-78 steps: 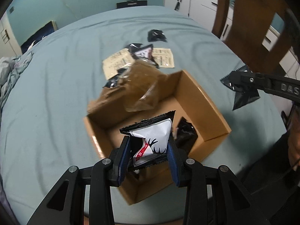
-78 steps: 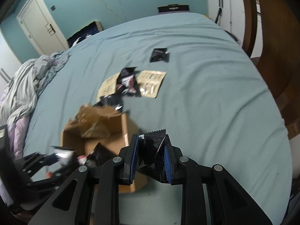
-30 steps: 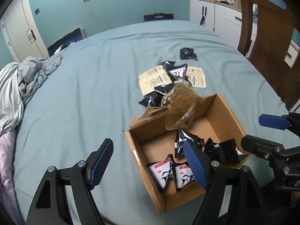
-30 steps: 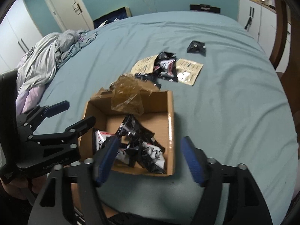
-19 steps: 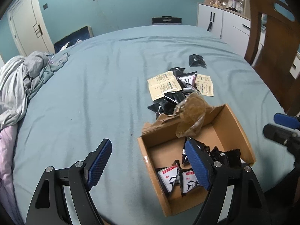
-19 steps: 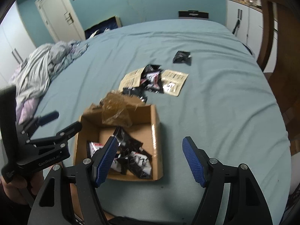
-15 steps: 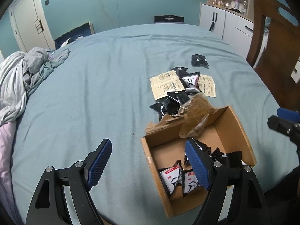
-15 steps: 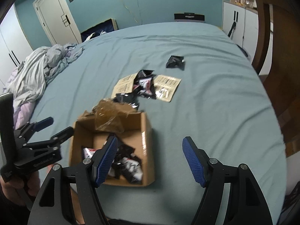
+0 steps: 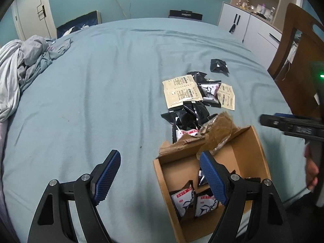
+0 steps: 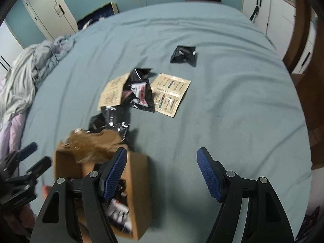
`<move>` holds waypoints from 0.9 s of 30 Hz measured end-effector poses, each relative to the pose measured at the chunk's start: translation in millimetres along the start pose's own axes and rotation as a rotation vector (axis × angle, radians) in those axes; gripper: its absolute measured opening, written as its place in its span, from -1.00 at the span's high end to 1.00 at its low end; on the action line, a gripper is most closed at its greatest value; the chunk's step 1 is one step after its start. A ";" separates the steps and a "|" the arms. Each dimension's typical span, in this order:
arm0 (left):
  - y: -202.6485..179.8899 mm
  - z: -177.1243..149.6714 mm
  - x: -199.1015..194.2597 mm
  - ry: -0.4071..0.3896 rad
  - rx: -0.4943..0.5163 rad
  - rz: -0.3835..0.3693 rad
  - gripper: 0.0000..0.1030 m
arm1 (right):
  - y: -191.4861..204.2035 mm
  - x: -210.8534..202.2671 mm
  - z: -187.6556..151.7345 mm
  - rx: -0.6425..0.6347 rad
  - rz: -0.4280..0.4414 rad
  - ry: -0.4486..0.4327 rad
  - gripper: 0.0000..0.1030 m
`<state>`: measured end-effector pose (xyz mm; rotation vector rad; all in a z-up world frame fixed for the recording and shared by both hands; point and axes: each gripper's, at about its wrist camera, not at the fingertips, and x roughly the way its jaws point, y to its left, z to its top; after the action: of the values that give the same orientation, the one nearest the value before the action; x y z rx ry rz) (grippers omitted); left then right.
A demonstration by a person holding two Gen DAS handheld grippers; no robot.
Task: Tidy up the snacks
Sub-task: 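Grasp black and white packets from the pile with both tools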
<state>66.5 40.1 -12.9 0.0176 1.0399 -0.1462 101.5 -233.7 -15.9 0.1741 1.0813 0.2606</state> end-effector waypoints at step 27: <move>27.8 37.4 29.3 -0.038 -0.072 0.006 -0.58 | 31.6 144.4 102.0 -0.169 0.039 0.068 0.35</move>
<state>116.8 61.2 -20.7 -0.0471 1.0063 -0.1030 252.2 -162.4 -82.7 0.0351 1.1189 0.3938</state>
